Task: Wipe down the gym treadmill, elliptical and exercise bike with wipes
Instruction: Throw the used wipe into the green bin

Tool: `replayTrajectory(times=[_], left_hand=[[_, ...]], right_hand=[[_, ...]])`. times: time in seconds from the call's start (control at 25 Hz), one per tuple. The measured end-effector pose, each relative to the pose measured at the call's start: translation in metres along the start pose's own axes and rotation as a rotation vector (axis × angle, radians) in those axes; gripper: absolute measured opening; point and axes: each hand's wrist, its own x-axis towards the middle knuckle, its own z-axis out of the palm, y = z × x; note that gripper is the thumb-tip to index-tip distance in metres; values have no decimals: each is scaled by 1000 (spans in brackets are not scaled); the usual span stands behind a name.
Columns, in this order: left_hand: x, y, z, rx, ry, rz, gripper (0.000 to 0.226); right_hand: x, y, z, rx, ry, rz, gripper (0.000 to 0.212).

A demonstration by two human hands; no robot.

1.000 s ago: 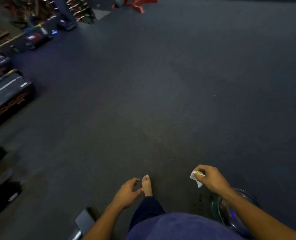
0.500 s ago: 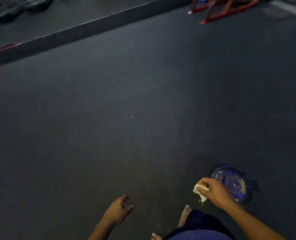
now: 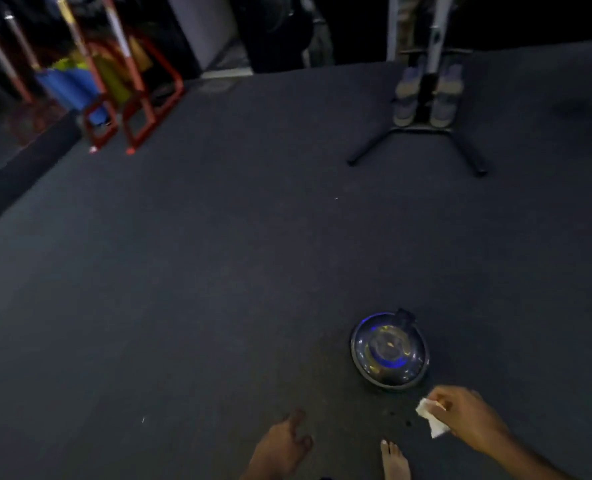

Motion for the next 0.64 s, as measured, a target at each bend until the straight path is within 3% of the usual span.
replayTrajectory(times=[0.16, 0.32, 0.4, 0.52, 0.64], left_hand=[[63, 21, -11, 196, -113, 128, 81], [122, 24, 0, 297, -253, 157, 64], [155, 14, 13, 324, -262, 162, 53], [215, -14, 44, 405, -310, 190, 54], [292, -30, 74, 321, -371, 92, 62]], right_hand=[[-17, 13, 25, 95, 74, 124, 22], [6, 42, 81, 168, 193, 226, 43], [26, 52, 113, 210, 243, 235, 33], [73, 71, 157, 279, 262, 298, 7], [122, 99, 196, 303, 264, 336, 12]])
